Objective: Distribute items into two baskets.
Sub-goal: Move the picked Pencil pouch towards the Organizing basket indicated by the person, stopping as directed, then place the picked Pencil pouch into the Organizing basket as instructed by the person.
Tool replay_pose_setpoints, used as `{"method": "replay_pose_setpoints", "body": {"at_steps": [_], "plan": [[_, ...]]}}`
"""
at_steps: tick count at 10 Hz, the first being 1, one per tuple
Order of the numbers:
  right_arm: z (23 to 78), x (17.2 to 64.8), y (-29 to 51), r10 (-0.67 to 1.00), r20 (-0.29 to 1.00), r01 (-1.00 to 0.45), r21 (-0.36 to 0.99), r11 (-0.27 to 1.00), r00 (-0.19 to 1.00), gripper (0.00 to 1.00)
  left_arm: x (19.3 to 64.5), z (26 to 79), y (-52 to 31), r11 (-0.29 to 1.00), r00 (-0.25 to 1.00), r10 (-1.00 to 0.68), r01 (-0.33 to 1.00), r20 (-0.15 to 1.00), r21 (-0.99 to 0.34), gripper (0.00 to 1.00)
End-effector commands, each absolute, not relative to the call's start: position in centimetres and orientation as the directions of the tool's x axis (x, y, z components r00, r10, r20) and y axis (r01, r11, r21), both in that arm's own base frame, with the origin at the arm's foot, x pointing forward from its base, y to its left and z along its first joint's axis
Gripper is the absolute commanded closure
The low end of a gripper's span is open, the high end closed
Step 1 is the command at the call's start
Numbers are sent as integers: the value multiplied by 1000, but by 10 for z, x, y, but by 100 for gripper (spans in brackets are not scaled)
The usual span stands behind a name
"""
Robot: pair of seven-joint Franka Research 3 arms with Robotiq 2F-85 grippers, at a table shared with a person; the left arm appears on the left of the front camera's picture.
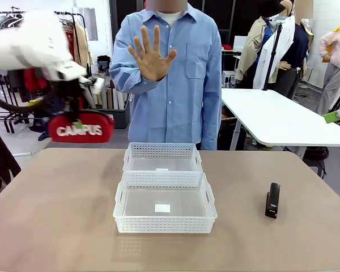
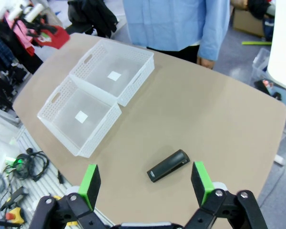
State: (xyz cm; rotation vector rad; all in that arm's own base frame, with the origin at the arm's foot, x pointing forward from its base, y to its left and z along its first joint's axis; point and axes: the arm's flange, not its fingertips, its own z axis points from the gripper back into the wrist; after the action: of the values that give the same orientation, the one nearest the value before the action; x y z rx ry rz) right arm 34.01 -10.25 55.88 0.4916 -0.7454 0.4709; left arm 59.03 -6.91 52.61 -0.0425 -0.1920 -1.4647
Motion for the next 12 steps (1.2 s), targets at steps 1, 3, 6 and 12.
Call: {"method": "replay_pose_setpoints", "body": {"at_steps": [1, 3, 6, 12], "plan": [[560, 341, -103, 220, 747, -579, 258, 773, 627, 0, 546, 532, -33, 125, 99, -969, 987, 227, 104, 100], [560, 341, -103, 220, 747, -579, 258, 773, 627, 0, 541, 536, -26, 119, 93, -967, 988, 239, 99, 100], [560, 341, -103, 220, 747, -579, 258, 773, 627, 0, 539, 543, -17, 135, 113, -969, 987, 219, 91, 100], [560, 341, -103, 220, 747, -579, 258, 773, 627, 0, 539, 543, -17, 135, 113, -969, 987, 219, 91, 100]]}}
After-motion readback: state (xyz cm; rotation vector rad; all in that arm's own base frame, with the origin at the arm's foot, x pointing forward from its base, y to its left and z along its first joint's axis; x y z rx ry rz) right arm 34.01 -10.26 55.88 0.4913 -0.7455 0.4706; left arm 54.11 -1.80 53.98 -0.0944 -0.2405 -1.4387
